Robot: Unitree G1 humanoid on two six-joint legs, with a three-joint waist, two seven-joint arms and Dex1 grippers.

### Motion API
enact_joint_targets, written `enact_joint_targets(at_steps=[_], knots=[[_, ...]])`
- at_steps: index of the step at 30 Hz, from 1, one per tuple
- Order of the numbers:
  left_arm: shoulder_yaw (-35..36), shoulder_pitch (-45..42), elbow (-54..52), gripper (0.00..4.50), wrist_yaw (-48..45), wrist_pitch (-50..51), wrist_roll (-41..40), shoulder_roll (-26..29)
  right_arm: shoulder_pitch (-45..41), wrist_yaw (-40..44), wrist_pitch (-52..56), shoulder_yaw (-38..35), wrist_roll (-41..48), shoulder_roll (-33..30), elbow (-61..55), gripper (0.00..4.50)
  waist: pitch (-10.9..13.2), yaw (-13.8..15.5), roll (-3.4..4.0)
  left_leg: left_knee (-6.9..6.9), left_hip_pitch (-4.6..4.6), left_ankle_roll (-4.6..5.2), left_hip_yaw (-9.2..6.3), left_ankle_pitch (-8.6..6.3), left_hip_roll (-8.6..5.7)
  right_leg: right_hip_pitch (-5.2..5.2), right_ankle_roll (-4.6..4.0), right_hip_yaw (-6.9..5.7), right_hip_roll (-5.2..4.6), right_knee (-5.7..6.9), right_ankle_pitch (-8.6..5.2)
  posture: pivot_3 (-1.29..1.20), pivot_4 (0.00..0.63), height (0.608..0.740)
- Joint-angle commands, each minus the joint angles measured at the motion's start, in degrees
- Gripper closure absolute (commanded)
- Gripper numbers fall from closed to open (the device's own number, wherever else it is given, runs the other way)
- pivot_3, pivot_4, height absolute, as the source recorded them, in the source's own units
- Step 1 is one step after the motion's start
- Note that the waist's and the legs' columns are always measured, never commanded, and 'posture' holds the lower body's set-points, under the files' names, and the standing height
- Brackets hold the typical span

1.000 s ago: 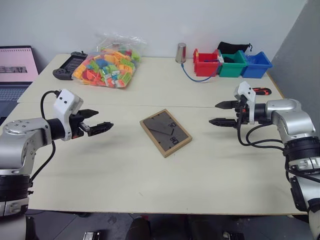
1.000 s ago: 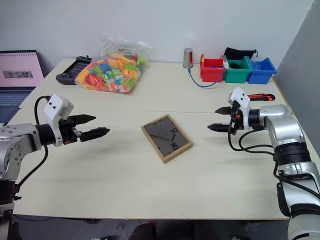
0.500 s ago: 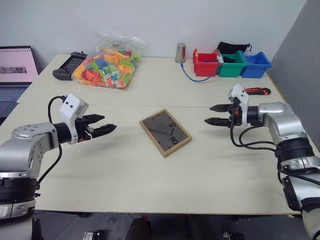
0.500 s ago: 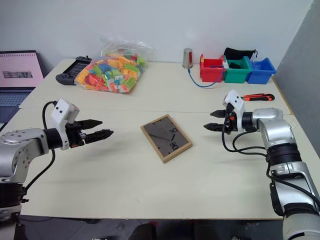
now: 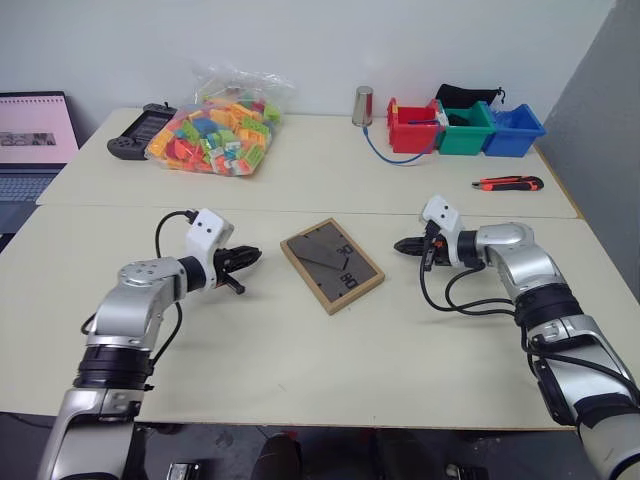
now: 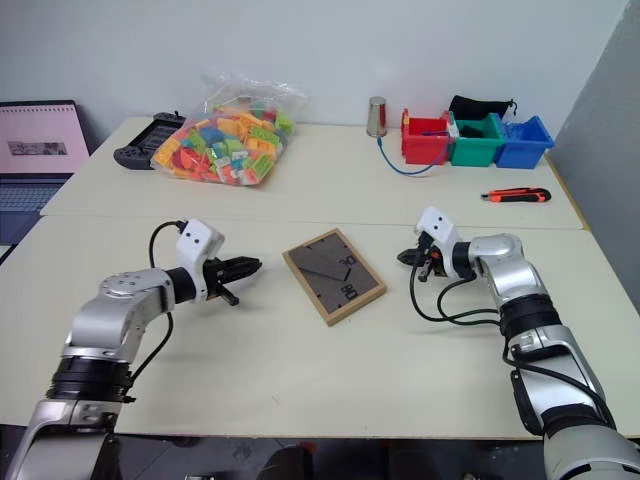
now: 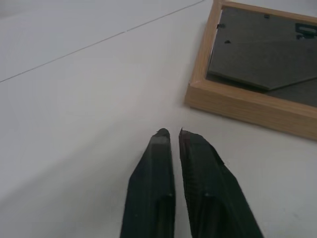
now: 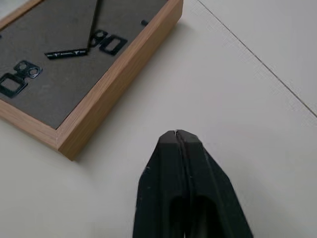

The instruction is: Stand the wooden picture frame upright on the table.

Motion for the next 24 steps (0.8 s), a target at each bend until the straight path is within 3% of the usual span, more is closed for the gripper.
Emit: enact_joint_targets(at_steps=[1, 9, 17, 24], knots=[[-1.09, -3.05, 3.23, 4.46, 0.42, -3.34, 1.72, -1.83, 0.0, -0.72, -1.64, -0.05, -0.74, 0.98, -0.29, 4.5, -0.01, -0.02, -0.01, 0.0, -0.01, 0.0, -0.01, 0.0, 0.01, 0.0, 0.0, -0.01, 0.0, 0.0, 0.0, 0.0, 0.15, 0.74], [-3.65, -8.62, 13.55, 4.46, 0.37, -7.21, 5.35, -5.34, 3.56, -0.02, -1.1, 2.3, -2.09, 2.4, -5.81, 4.5, -0.01, -0.08, -0.01, 0.01, 0.0, -0.01, -0.02, 0.0, -0.02, 0.01, 0.0, -0.01, 0.0, 0.03, 0.0, 0.0, 0.15, 0.74], [-4.01, -16.77, 26.98, 4.46, 1.66, -13.44, 8.46, -10.0, 8.5, 2.85, 8.51, 3.89, 1.64, 4.51, -20.44, 4.5, -0.02, 0.13, -0.02, 0.05, -0.01, 0.0, -0.11, 0.01, -0.04, 0.05, 0.01, -0.08, 0.0, 0.06, 0.01, 0.0, 0.15, 0.74], [-3.72, -20.68, 33.78, 4.46, 0.83, -17.15, 10.08, -10.82, 9.85, 2.87, 11.88, 4.8, 1.87, 4.5, -25.02, 4.5, -0.02, 0.05, -0.02, 0.04, -0.01, 0.0, -0.12, 0.01, -0.04, 0.04, 0.01, -0.1, 0.01, 0.05, 0.0, 0.0, 0.15, 0.74]])
